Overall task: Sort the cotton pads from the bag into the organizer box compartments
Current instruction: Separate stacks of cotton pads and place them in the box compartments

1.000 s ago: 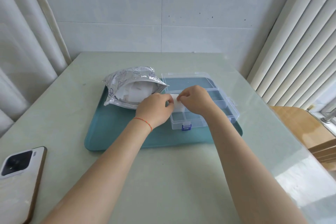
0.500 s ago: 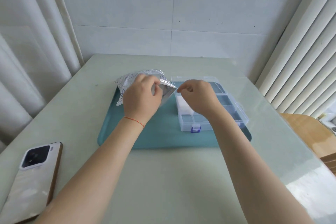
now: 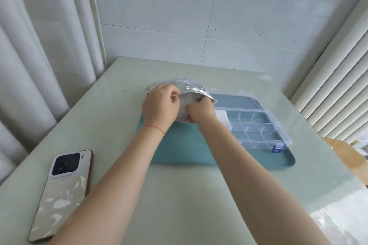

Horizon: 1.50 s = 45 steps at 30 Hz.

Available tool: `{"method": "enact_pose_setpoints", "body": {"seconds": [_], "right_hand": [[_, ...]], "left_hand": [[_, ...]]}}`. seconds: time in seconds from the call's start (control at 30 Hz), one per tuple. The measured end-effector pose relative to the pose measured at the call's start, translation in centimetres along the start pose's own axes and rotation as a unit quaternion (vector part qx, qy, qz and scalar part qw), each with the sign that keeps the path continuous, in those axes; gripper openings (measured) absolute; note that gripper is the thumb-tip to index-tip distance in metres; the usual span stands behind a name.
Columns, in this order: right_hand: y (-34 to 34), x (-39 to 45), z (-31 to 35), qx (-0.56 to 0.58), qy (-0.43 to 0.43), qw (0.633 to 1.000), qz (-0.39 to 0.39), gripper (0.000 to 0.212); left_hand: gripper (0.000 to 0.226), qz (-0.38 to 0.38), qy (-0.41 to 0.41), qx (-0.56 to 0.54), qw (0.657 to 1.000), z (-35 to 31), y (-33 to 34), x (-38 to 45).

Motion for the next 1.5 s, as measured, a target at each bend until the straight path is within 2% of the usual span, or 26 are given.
{"method": "enact_pose_setpoints", "body": {"seconds": [0.23, 0.33, 0.5, 0.7, 0.8, 0.97, 1.0, 1.07, 1.13, 1.2, 1.33, 1.43, 1.5], "right_hand": [[0.0, 0.1, -0.8, 0.088, -0.005, 0.994, -0.07, 0.033], [-0.3, -0.1, -1.1, 0.103, -0.009, 0.993, -0.056, 0.022], [-0.8, -0.5, -1.7, 0.082, -0.019, 0.996, -0.018, 0.029], [-1.7, -1.2, -1.7, 0.049, -0.052, 0.997, 0.0, 0.018], [-3.9, -2.3, -1.4, 0.045, -0.076, 0.994, 0.063, 0.007], [-8.7, -4.2, -1.3, 0.028, -0.121, 0.958, 0.258, 0.009], [-9.5, -4.5, -1.3, 0.03, -0.13, 0.951, 0.28, 0.014], [-10.9, -4.7, -1.5, 0.047, -0.145, 0.94, 0.306, 0.023], [-11.6, -4.5, -1.6, 0.056, -0.155, 0.937, 0.309, 0.02], [-12.0, -4.0, -1.6, 0.051, -0.161, 0.944, 0.283, 0.014], [-11.8, -2.9, -2.1, 0.076, -0.156, 0.963, 0.208, 0.015], [-11.1, -2.4, -2.8, 0.05, -0.152, 0.961, 0.225, 0.02], [-11.0, -2.2, -2.8, 0.04, -0.148, 0.966, 0.209, 0.022]], "left_hand": [[0.024, 0.004, -0.017, -0.016, 1.0, 0.6, -0.2, 0.1], [0.022, 0.008, -0.013, -0.009, 1.0, 0.5, 0.0, -0.1], [0.022, 0.013, -0.012, 0.002, 1.0, 0.3, 0.0, -0.4], [0.023, 0.023, -0.018, 0.017, 0.999, 0.2, -0.1, -0.2], [0.019, 0.035, -0.019, 0.016, 0.999, 0.2, -0.2, -0.2], [0.011, 0.025, 0.032, -0.088, 0.995, -1.9, -0.9, -0.8], [0.014, 0.044, 0.034, -0.123, 0.991, -2.4, -0.9, -1.1], [0.016, 0.143, -0.014, -0.197, 0.97, -4.0, -0.9, -1.8], [0.016, 0.259, -0.08, -0.263, 0.926, -5.0, -0.8, -2.4], [0.014, 0.308, -0.106, -0.293, 0.899, -5.5, -0.4, -3.2], [0.013, 0.248, -0.184, -0.363, 0.879, -5.7, 0.4, -3.5], [0.014, 0.201, -0.248, -0.416, 0.851, -6.0, 0.9, -3.4], [0.016, 0.18, -0.264, -0.425, 0.847, -5.8, 1.1, -3.3]]}}
Point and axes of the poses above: each hand's wrist, its own x-axis towards the middle knuckle, its own y-axis out of the palm, z = x × y, the point moved 1 cm from there along x, towards the middle knuckle, and after that the axes turned 4 degrees about -y, right-handed, at the moved point
